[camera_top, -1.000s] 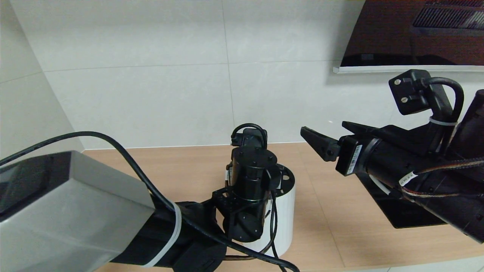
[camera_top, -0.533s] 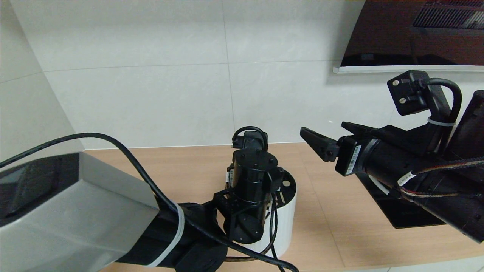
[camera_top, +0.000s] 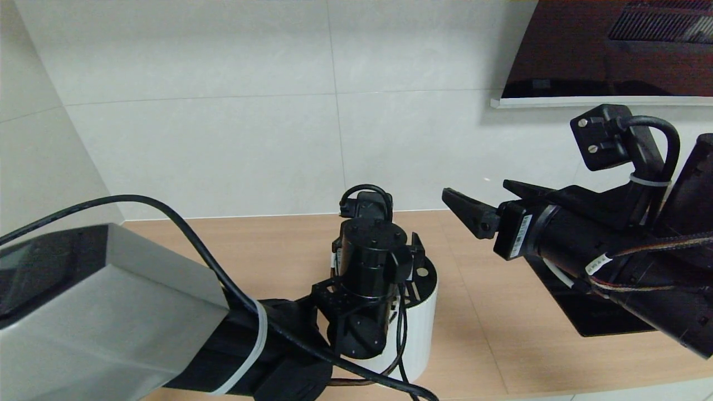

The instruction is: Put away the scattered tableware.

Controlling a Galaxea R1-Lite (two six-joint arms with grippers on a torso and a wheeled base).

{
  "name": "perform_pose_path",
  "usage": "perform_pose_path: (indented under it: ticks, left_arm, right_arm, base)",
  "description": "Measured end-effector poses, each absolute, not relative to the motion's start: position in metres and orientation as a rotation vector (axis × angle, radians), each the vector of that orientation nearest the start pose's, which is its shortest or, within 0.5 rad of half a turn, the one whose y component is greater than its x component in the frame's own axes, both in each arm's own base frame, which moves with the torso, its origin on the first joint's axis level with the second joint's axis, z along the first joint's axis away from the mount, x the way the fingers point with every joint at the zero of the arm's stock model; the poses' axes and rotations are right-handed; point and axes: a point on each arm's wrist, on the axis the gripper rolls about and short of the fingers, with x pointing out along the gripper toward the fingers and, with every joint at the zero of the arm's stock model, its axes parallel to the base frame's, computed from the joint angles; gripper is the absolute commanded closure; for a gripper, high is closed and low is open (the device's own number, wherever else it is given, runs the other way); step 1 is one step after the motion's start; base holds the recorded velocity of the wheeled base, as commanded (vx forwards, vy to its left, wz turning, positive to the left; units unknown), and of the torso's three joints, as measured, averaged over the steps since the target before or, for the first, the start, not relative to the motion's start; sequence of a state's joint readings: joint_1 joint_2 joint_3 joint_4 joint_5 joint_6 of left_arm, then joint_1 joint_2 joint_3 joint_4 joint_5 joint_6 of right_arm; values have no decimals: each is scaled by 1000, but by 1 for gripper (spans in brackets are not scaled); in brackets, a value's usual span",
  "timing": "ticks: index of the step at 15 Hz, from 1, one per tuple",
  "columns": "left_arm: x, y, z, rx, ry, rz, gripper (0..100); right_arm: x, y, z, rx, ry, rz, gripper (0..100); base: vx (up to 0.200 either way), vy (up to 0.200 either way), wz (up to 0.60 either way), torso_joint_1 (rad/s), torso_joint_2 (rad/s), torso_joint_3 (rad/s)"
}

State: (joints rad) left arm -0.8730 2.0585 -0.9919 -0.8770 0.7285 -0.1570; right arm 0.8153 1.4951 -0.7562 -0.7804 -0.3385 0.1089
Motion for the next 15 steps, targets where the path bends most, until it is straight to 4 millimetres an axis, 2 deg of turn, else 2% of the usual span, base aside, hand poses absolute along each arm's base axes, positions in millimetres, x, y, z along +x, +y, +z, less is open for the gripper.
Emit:
perform_pose_path:
  ticks: [3,5,8,10,13,15]
  left_arm:
    - [252,-273,158,-90,100,-164,0]
    - [243,-253,185,-141,63,-226,0]
    - [230,-205,223,-205,-7,-320,0]
    - [224,-172,239,-226,-51,-326,0]
    - [217,-115,249,-236,-105,-206,0]
    - [201,-77,244,-226,-115,-119,0]
  right_arm:
    - [184,181,243,132,-13,471,0]
    - [184,179,244,133,-16,466,0]
    - [189,172,245,135,-23,462,0]
    - [190,166,248,138,-31,445,0]
    - [186,144,253,148,-55,390,0]
    - [174,120,251,130,-70,346,0]
  base:
    - [0,0,0,0,0,0]
    - [0,0,0,0,0,0]
    - [0,0,0,0,0,0]
    - [0,0,0,0,0,0]
    - [0,0,0,0,0,0]
    - [0,0,0,0,0,0]
